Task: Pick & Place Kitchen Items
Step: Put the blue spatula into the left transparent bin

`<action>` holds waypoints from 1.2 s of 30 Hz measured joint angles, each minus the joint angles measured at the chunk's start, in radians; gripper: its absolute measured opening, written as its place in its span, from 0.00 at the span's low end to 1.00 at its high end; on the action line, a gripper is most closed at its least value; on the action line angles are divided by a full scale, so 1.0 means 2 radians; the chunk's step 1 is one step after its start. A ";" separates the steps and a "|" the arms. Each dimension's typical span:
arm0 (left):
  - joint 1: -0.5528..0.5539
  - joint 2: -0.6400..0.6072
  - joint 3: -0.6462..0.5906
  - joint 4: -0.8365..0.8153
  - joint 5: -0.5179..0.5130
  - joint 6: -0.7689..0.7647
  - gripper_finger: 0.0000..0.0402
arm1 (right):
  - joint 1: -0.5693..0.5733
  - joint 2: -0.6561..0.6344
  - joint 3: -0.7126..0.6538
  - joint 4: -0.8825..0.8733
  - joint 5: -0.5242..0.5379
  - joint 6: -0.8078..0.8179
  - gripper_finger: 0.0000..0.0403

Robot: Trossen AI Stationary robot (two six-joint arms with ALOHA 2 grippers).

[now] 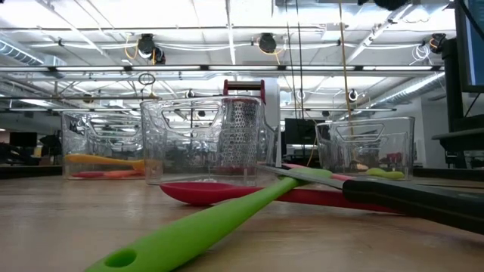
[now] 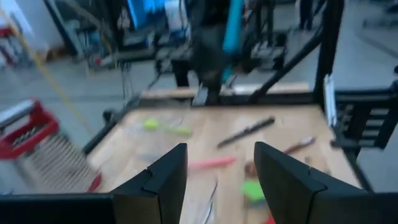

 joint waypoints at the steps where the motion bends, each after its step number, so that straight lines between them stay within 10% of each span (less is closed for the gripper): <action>1: 0.005 0.002 -0.016 0.055 0.003 0.036 0.48 | -0.002 0.005 0.000 0.004 0.000 0.005 0.05; 9: 0.062 0.023 -0.097 0.334 0.116 0.199 0.48 | -0.001 0.041 0.000 0.026 0.000 0.010 0.05; 18: 0.136 0.078 -0.098 0.408 0.245 0.211 0.48 | 0.001 0.041 0.000 0.021 0.000 0.010 0.05; 36: 0.213 0.099 -0.098 0.469 0.330 0.224 0.48 | 0.007 0.041 0.000 -0.005 0.000 0.021 0.05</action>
